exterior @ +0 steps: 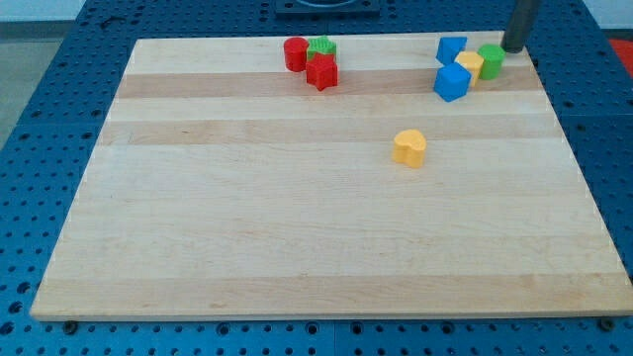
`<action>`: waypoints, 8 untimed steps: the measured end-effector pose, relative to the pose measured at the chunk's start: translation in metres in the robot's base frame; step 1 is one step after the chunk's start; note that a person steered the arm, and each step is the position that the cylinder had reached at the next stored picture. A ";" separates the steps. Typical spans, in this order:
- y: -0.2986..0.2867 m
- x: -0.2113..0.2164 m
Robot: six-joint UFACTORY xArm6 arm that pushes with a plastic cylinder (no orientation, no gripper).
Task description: Push green circle towards center
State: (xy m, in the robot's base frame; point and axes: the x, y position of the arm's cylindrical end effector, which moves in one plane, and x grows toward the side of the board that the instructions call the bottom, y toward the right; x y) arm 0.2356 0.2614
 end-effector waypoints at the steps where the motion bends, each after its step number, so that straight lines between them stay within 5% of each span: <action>1: -0.022 0.010; 8: -0.039 0.161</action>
